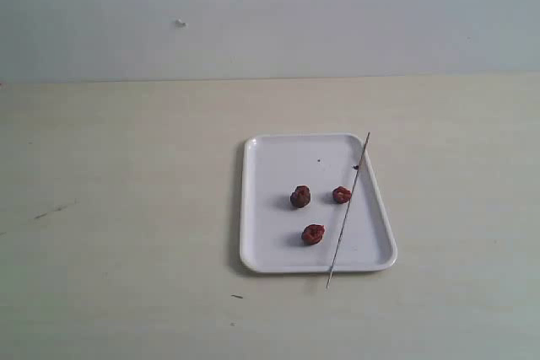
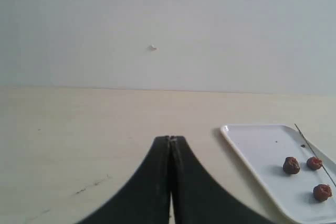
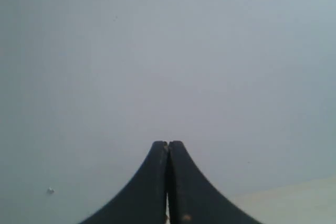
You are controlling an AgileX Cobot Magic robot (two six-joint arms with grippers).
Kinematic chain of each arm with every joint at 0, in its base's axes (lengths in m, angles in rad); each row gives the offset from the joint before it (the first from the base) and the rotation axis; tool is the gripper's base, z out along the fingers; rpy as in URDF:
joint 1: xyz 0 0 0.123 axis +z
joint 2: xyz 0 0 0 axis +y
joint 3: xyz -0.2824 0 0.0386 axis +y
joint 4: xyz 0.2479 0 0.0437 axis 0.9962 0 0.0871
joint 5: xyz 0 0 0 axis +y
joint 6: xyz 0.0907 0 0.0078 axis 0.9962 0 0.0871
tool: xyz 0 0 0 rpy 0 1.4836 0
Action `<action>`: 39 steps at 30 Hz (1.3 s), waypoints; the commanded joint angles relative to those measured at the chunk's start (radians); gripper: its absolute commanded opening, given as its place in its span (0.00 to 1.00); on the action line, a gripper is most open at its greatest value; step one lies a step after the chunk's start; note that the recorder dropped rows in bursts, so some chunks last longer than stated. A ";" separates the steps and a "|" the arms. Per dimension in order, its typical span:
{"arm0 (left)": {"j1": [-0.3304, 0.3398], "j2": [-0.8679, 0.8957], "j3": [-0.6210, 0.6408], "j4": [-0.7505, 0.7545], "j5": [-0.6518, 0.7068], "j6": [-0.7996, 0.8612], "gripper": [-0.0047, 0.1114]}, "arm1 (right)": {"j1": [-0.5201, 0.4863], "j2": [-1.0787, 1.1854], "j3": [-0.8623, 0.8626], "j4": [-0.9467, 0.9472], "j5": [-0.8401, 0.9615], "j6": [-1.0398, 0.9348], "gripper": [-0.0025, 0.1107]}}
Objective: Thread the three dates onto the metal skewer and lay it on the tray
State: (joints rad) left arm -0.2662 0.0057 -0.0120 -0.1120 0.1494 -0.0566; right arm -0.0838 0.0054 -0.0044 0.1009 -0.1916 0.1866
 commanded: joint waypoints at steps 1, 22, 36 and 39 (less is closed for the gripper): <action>0.002 -0.006 0.002 0.002 -0.002 0.000 0.04 | -0.005 -0.005 0.004 0.212 -0.007 0.098 0.02; 0.002 -0.006 0.002 0.002 -0.004 0.000 0.04 | 0.104 1.313 -0.714 0.238 0.768 0.103 0.02; 0.002 -0.006 0.002 0.002 -0.004 0.000 0.04 | 0.453 1.703 -0.930 0.332 0.712 0.196 0.02; 0.002 -0.006 0.002 0.002 -0.004 0.000 0.04 | 0.482 1.734 -1.001 0.138 0.790 0.407 0.02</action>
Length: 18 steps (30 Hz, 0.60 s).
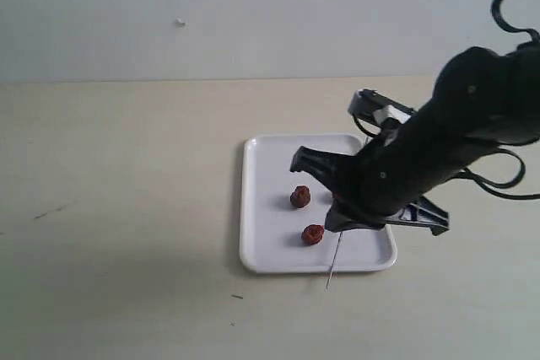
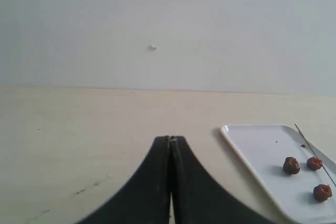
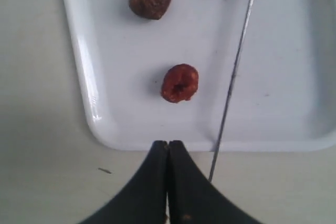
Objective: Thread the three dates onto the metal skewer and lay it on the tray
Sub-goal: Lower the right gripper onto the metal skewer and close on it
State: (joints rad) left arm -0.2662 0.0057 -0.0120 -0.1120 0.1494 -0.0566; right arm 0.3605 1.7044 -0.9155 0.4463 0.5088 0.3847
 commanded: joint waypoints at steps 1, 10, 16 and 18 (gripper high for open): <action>0.002 -0.006 0.002 0.002 -0.004 0.000 0.04 | 0.047 0.045 -0.116 -0.298 0.138 0.298 0.02; 0.002 -0.006 0.002 0.002 -0.004 0.000 0.04 | 0.080 0.125 -0.209 -0.537 0.213 0.566 0.02; 0.002 -0.006 0.002 0.002 -0.004 0.000 0.04 | 0.080 0.167 -0.209 -0.562 0.189 0.642 0.03; 0.002 -0.006 0.002 0.002 -0.004 0.000 0.04 | 0.080 0.177 -0.209 -0.590 0.184 0.642 0.06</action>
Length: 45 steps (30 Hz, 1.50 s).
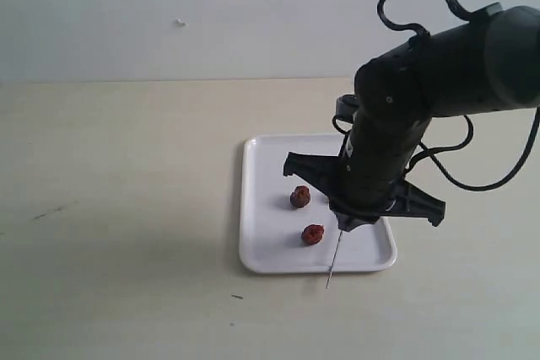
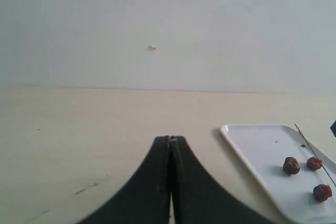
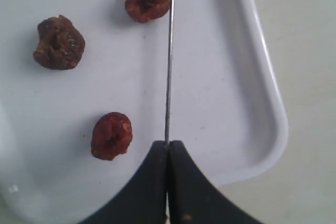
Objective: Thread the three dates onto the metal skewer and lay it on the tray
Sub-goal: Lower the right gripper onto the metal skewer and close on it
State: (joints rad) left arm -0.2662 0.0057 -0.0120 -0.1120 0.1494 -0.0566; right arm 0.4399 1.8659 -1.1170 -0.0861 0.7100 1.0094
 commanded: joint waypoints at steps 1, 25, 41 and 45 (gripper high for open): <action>0.002 -0.006 0.002 0.002 -0.004 0.000 0.04 | 0.001 0.020 -0.007 -0.069 -0.022 0.017 0.08; 0.002 -0.006 0.002 0.002 -0.004 0.000 0.04 | 0.001 0.129 -0.007 -0.074 -0.086 0.074 0.33; 0.002 -0.006 0.002 0.002 -0.004 0.000 0.04 | 0.001 0.139 -0.007 -0.066 -0.107 0.075 0.23; 0.002 -0.006 0.002 0.002 -0.004 0.000 0.04 | 0.001 0.139 -0.007 -0.053 -0.107 0.086 0.20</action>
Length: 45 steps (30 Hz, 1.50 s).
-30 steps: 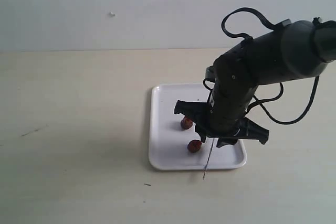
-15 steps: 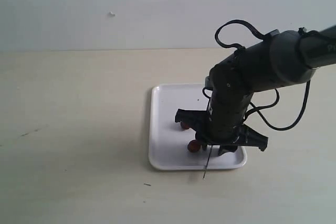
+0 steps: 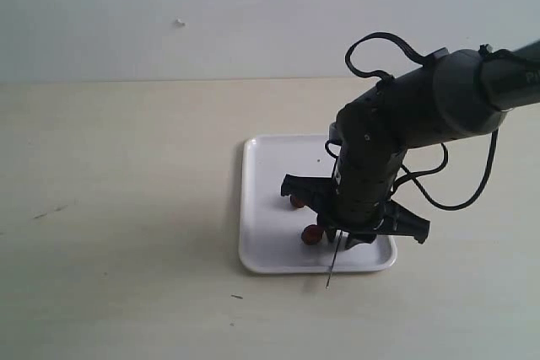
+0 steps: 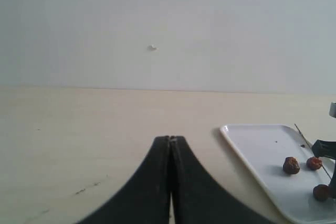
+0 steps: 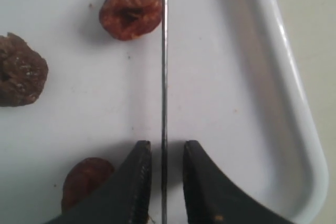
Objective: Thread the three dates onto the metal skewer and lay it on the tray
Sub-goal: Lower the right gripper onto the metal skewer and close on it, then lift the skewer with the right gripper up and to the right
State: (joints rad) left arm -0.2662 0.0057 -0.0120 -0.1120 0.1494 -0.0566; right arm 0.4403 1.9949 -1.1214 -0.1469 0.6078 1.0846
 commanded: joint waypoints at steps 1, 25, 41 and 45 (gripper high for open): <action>0.002 -0.006 0.002 0.002 -0.004 0.000 0.04 | 0.000 0.010 -0.003 0.008 -0.005 0.018 0.20; 0.002 -0.006 0.002 0.002 -0.004 0.000 0.04 | 0.000 -0.118 -0.003 -0.075 0.103 0.043 0.02; 0.002 -0.006 0.002 0.002 -0.042 -0.005 0.04 | -0.129 -0.344 -0.003 -0.304 0.225 -0.452 0.02; 0.002 -0.006 0.002 0.002 -0.108 -0.005 0.04 | -0.219 -0.348 -0.003 -0.260 0.060 -0.618 0.02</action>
State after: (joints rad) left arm -0.2662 0.0057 -0.0120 -0.1120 0.1014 -0.0566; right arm 0.2785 1.6570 -1.1214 -0.4357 0.7888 0.5965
